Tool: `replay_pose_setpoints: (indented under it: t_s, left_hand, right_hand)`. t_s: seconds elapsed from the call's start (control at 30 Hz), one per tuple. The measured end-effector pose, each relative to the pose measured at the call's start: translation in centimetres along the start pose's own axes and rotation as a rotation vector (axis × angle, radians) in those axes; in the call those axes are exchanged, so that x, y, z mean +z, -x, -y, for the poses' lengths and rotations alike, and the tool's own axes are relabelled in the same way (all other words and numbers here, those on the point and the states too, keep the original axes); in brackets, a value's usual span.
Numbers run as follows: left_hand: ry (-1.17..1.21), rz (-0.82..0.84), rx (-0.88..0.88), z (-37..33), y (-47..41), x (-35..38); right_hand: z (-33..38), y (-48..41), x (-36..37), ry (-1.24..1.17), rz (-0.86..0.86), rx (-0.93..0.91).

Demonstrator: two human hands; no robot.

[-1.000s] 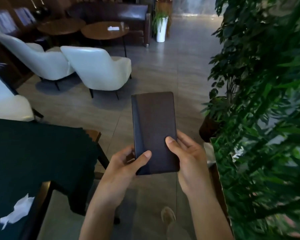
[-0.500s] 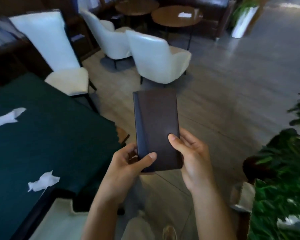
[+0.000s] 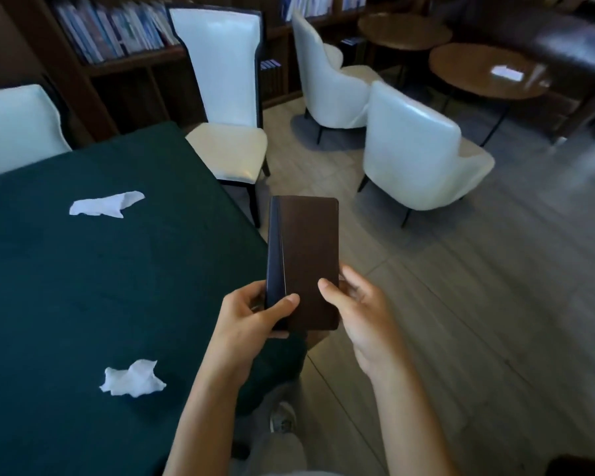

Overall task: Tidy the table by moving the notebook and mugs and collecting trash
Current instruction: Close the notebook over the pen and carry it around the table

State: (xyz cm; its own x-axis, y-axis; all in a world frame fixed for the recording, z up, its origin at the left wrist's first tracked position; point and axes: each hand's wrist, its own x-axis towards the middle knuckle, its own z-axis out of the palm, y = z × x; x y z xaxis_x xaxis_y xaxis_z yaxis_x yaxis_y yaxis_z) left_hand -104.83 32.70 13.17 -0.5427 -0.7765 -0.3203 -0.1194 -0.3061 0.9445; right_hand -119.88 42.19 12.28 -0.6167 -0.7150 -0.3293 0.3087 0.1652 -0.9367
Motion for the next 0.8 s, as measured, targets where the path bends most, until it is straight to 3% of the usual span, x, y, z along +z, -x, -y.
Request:
replay_pose_setpoints:
  t_s: [0.13,0.33,0.8]
  left_hand:
    - [0.07,-0.072,0.003,-0.3,-3.8,-2.0]
    - [0.203,-0.183,-0.102,1.6,-8.0,-5.0]
    - [0.274,-0.511,-0.524,12.9,-13.4,-4.2]
  right_hand:
    - [0.7,-5.3,2.7,0.102,0.032,0.035]
    - [0.4,-11.0,6.4,0.19,0.212,0.115]
    - [-12.2,-19.7,6.5,0.45,0.368,0.414]
